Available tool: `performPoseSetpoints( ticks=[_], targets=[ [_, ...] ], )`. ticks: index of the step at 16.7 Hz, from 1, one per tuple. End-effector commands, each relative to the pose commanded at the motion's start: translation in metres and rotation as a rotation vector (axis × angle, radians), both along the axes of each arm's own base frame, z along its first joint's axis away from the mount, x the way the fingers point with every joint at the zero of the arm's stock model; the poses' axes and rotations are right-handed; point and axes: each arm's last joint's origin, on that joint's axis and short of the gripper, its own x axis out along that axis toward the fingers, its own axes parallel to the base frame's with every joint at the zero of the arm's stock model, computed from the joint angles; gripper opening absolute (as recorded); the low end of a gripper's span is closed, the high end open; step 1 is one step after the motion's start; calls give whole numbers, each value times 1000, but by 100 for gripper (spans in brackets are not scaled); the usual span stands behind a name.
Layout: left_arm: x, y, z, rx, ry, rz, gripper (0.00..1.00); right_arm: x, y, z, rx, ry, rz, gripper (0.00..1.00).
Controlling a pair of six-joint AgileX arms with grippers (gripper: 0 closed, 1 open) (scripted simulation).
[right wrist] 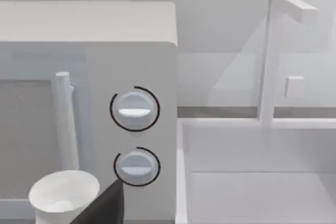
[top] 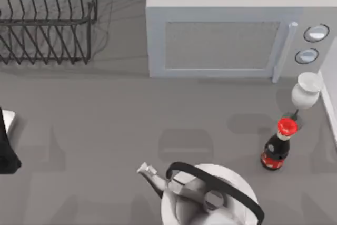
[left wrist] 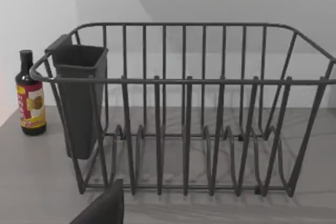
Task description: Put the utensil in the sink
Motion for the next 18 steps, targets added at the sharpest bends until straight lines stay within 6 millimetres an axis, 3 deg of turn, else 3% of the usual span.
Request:
performPoseSetpoints(
  ticks=[4,7,11,18],
  targets=[
    [0,0,0,0,0,0,100,0,-1,4,12,39,-8,100],
    [0,0,0,0,0,0,100,4,-3,15,54,185,-31,100],
    [0,0,0,0,0,0,100,22,-8,30,149,532,-97,100],
    [0,0,0,0,0,0,100,80,-26,35,342,1195,-291,100]
  ],
)
